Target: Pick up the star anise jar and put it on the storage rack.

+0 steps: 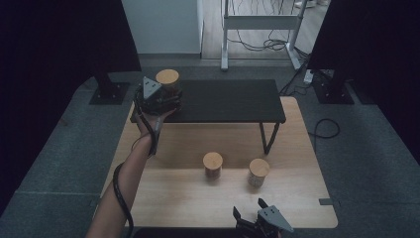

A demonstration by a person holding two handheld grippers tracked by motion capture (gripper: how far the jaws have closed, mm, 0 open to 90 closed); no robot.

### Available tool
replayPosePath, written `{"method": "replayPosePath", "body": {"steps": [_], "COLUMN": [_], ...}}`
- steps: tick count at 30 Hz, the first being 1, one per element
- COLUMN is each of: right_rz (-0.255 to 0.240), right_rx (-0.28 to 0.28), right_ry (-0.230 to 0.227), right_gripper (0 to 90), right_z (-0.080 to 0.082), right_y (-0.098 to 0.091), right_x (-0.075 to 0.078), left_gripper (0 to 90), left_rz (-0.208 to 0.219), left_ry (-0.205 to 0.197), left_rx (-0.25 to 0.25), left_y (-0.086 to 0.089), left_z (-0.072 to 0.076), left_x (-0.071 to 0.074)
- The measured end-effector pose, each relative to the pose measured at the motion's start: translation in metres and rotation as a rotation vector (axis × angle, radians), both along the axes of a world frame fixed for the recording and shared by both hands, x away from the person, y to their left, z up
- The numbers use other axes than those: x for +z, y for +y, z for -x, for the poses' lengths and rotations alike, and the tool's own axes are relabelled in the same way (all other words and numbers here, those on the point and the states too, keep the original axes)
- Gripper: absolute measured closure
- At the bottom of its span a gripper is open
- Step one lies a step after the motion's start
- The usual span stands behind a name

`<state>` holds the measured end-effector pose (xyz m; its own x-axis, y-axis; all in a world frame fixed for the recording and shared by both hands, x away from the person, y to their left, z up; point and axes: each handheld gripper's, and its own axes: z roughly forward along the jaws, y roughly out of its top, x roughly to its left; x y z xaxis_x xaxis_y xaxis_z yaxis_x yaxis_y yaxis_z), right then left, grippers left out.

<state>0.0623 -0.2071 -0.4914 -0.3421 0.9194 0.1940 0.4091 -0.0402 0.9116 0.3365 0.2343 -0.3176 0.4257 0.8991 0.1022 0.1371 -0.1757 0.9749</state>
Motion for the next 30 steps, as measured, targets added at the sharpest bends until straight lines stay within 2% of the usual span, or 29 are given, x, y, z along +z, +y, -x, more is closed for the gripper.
{"method": "replayPosePath", "body": {"steps": [2, 5, 9, 14, 18, 25, 30], "right_rz": [0.001, 0.001, 0.005, 0.011, 0.014, 0.023, 0.03], "right_rx": [0.002, 0.003, 0.007, 0.005, 0.005, 0.007, 0.004], "right_ry": [0.0, 0.001, 0.001, -0.002, -0.006, -0.012, -0.026], "right_gripper": [4.9, 4.9, 5.0, 5.0, 4.9, 4.8, 4.8], "right_z": [0.0, 0.0, 0.0, 0.001, 0.002, 0.006, 0.011], "right_y": [0.0, 0.0, 0.0, 0.001, 0.002, 0.003, 0.002], "right_x": [0.0, 0.0, 0.0, 0.0, 0.0, 0.001, 0.002], "left_gripper": [13.7, 7.2, 3.5, 2.7, 2.7, 2.2, 1.7], "left_rz": [0.0, 0.03, 0.037, 0.042, 0.038, 0.05, 0.036], "left_ry": [-0.009, -0.018, -0.021, -0.014, -0.009, -0.011, -0.008], "left_rx": [0.01, 0.019, 0.02, 0.014, 0.012, 0.041, 0.046], "left_y": [-0.001, 0.001, 0.003, 0.008, 0.011, 0.017, 0.019], "left_z": [0.002, 0.005, 0.01, 0.018, 0.03, 0.051, 0.065], "left_x": [-0.003, -0.007, -0.006, -0.003, -0.003, -0.007, -0.01]}}
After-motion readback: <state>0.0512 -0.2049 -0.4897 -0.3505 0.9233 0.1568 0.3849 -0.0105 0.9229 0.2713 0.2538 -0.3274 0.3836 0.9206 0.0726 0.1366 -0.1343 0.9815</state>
